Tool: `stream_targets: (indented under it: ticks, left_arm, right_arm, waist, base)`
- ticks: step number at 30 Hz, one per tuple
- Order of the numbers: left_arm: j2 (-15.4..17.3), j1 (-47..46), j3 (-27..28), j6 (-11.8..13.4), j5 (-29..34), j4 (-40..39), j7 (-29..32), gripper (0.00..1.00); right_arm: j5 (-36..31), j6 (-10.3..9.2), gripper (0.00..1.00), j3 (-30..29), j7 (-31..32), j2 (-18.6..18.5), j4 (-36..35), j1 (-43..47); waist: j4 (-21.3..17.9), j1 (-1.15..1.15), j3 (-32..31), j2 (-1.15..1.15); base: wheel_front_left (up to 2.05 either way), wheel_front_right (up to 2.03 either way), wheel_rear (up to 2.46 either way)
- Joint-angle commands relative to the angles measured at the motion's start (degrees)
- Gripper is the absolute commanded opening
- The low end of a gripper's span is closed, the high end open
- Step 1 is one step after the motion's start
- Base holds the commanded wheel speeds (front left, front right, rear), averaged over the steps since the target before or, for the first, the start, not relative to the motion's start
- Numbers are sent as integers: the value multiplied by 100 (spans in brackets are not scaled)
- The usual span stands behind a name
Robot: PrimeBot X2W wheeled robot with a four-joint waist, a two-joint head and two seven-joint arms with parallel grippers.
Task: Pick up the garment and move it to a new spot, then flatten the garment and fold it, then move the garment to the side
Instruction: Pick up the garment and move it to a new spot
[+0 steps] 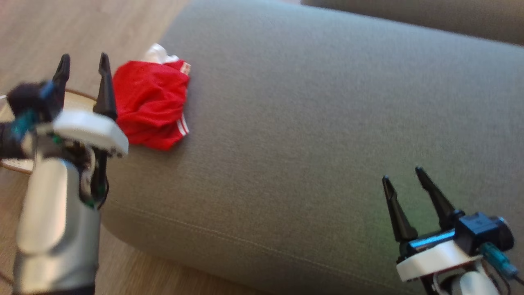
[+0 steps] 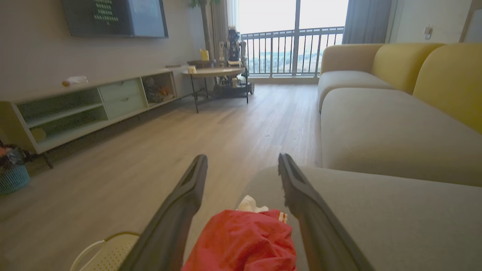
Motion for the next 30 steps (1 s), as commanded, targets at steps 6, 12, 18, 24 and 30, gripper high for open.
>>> stream_targets:
  ticks: [6, 12, 18, 24, 30]
  left_arm:
    - [358, -1302, 327, -239, -387, 1363, 1095, 100]
    - [531, -2108, 90, -311, -267, 2826, 1917, 100]
    - [426, -2437, 156, -414, -526, 3817, 2159, 100]
    - [344, -2545, 147, -495, -645, 4403, 1848, 100]
    - [342, -2695, 63, -566, -654, 4738, 1348, 100]
  right_arm:
    - [-257, -2, 100, 71, -37, -51, -299, -394]
    - [-452, -2, 100, -2, -37, -51, -414, -590]
    - [-515, -2, 100, 144, -37, -51, -479, -746]
    - [-590, -2, 100, 171, -37, -51, -507, -806]
    - [-617, -2, 100, 129, -37, -51, -550, -873]
  waist:
    - [-331, -1, 760, 0]
    - [-373, -1, 1213, 0]
    - [-474, -1, 1483, 0]
    - [-539, -1, 1626, 0]
    - [-589, -1, 1718, 0]
  base:
    - [0, 0, 0]
    - [0, 0, 0]
    - [0, 0, 0]
    - [0, 0, 0]
    - [0, 0, 0]
